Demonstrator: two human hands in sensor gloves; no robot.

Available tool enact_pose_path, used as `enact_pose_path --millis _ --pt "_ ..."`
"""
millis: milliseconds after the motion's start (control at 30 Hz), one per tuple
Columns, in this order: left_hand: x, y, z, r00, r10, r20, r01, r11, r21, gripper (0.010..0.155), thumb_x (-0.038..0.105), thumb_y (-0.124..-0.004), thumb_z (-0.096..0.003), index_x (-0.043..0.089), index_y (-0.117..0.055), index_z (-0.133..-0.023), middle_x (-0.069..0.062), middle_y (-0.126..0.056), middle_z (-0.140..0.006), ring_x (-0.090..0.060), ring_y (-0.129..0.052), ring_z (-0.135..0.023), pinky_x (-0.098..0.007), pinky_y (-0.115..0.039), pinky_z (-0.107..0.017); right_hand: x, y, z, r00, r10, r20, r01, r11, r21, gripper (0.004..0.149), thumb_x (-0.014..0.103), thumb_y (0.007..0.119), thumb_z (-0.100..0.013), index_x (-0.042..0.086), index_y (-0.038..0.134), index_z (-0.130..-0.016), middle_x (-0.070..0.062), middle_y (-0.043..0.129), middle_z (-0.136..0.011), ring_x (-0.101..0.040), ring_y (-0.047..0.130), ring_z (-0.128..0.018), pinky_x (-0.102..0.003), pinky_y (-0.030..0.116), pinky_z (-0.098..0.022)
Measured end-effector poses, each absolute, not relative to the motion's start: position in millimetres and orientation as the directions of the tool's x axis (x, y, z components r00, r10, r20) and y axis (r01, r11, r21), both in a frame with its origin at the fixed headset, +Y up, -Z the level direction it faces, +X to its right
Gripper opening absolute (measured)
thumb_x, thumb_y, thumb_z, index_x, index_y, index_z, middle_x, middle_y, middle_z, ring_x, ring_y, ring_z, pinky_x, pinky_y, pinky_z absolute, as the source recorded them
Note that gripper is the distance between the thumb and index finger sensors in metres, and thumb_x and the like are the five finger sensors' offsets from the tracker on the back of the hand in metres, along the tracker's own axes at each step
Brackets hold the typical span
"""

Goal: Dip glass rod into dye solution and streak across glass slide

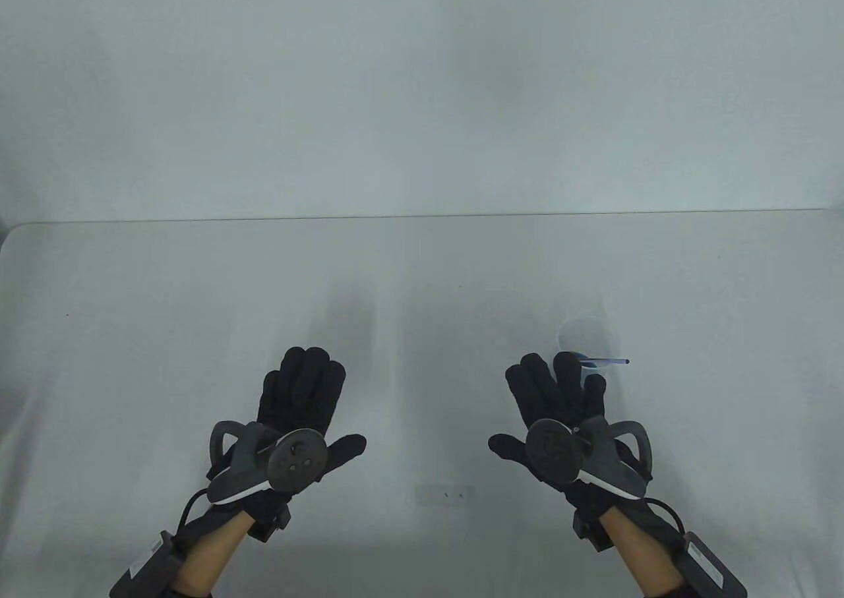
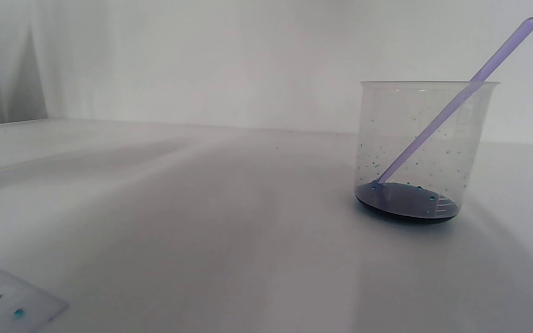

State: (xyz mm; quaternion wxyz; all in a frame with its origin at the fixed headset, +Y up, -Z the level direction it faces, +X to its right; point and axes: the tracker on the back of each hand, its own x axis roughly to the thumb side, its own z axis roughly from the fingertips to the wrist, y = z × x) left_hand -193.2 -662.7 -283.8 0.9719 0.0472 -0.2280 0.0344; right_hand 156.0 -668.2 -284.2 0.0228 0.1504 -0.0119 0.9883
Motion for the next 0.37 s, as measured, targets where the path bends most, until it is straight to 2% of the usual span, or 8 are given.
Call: enact_pose_path --millis 367 --pt "-192.0 -665.3 -283.6 0.893 0.039 0.449 -0.073 0.996 0.059 0.094 0.067 -0.056 -0.0509 0.010 -0.023 -0.118 -0.024 -0.016 -0.123 -0.053 -0.017 -0.112 -0.065 -0.034 -0.079 155.4 -668.6 -284.2 -0.957 0.030 0.289 -0.036 -0.999 -0.017 0.090 0.076 0.041 -0.045 0.024 0.018 -0.115 -0.004 0.020 -0.126 -0.049 0.020 -0.114 -0.070 0.027 -0.076"
